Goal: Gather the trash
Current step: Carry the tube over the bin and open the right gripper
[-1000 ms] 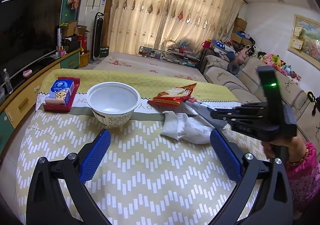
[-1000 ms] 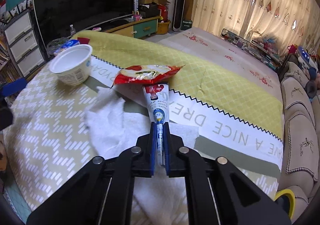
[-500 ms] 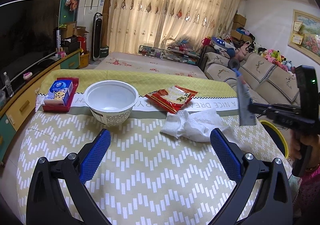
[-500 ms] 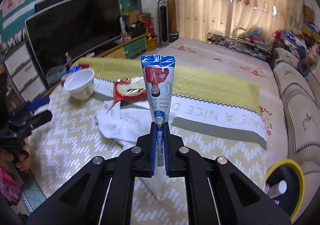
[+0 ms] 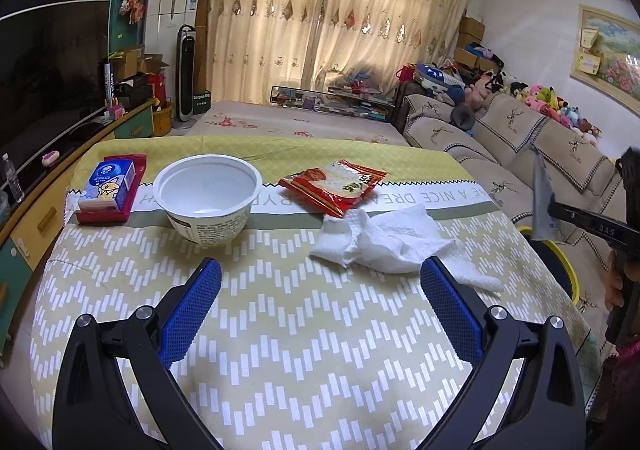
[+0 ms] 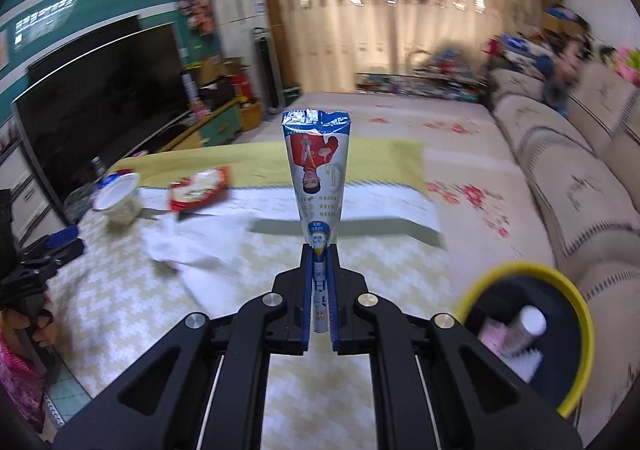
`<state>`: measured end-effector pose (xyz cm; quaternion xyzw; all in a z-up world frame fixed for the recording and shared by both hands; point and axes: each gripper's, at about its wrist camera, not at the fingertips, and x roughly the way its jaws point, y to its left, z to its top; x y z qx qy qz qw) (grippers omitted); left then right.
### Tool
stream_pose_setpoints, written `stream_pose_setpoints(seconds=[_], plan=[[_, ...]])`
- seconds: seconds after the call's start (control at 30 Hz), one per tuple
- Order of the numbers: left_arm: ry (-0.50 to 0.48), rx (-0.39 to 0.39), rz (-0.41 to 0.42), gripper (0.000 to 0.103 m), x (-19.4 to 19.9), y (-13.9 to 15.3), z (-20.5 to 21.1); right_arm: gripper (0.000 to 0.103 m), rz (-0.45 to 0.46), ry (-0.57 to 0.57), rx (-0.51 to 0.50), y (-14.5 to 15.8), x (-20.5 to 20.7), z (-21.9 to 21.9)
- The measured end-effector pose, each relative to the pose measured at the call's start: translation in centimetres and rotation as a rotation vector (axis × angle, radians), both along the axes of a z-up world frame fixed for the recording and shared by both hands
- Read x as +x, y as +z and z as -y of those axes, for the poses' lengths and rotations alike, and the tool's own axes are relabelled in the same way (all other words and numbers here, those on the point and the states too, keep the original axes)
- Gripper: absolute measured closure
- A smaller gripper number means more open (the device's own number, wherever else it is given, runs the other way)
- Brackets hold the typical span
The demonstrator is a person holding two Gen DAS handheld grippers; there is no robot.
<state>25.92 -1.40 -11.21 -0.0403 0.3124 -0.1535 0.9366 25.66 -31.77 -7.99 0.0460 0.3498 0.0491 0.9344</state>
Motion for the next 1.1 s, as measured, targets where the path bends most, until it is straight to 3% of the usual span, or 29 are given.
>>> stream_pose_setpoints(seconds=[0.2,0.4,0.53,0.7,0.97,1.1], plan=[[-0.024,0.009,-0.005,0.005,-0.1,-0.2,0.5,0.096,-0.044,-0.197,0.006,-2.0,-1.8,6.9],[-0.03,0.017,-0.019,0.005,0.1,-0.6,0.8,0.094,-0.092,-0.313,0.001,-4.3,-2.1,11.0],[-0.029,0.019,-0.024,0.005,0.2,-0.8,0.8,0.091,-0.126,-0.353,0.005,-5.9,-2.2,12.3],[-0.032,0.02,-0.03,0.005,0.2,-0.9,0.9,0.071,-0.133,-0.386,0.031,-6.8,-2.6,13.2],[-0.078,0.053,-0.053,0.005,0.3,-1.5,2.7,0.062,-0.099,-0.388,0.055,-6.4,-4.0,12.8],[-0.105,0.074,-0.113,0.005,0.9,-2.0,4.3,0.06,-0.085,-0.369,0.05,-5.9,-4.6,12.2]])
